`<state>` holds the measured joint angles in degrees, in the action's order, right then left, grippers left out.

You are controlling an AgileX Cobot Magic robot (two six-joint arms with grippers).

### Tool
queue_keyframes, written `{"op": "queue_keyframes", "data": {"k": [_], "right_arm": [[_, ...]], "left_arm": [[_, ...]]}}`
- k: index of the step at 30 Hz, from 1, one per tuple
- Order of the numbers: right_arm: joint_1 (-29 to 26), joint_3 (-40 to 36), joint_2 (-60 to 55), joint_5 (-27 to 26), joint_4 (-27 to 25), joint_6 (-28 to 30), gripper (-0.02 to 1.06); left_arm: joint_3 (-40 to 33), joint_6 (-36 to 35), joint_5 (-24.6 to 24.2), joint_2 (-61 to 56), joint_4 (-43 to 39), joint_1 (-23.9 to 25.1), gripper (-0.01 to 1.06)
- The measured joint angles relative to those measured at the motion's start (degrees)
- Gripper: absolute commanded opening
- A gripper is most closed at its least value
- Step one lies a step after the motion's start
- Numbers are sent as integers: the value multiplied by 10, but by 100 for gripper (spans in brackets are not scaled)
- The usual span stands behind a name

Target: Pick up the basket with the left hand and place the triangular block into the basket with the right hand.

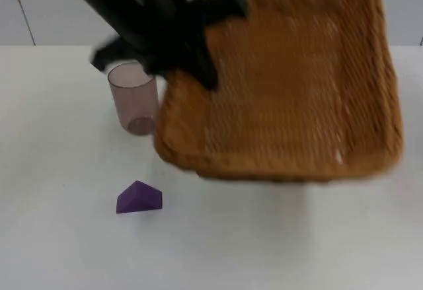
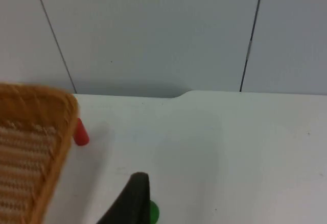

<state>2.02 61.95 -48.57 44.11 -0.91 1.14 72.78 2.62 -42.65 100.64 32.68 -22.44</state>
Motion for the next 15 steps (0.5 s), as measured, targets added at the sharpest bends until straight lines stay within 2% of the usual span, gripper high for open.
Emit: {"op": "queue_keyframes", "data": {"k": [1, 4, 6, 10, 11, 13, 15], "right_arm": [[0, 0, 0, 0, -1, 2, 105], [0, 0, -3, 0, -11, 13, 105], [0, 0, -5, 0, -13, 16, 105], [0, 0, -16, 0, -72, 70, 105], [0, 0, -16, 0, -72, 70, 105], [0, 0, -24, 9, -127, 129, 105], [0, 0, -40, 26, -202, 195, 105]], "left_arm": [[0, 0, -3, -8, 0, 9, 0], [0, -12, -22, -54, 0, 76, 0], [0, -17, -26, -65, 0, 95, 0], [0, -43, -57, -88, -20, 195, 0], [0, -43, -57, -88, -20, 195, 0], [0, -53, -76, -88, -38, 236, 0], [0, -63, -95, -88, -56, 272, 0]]}}
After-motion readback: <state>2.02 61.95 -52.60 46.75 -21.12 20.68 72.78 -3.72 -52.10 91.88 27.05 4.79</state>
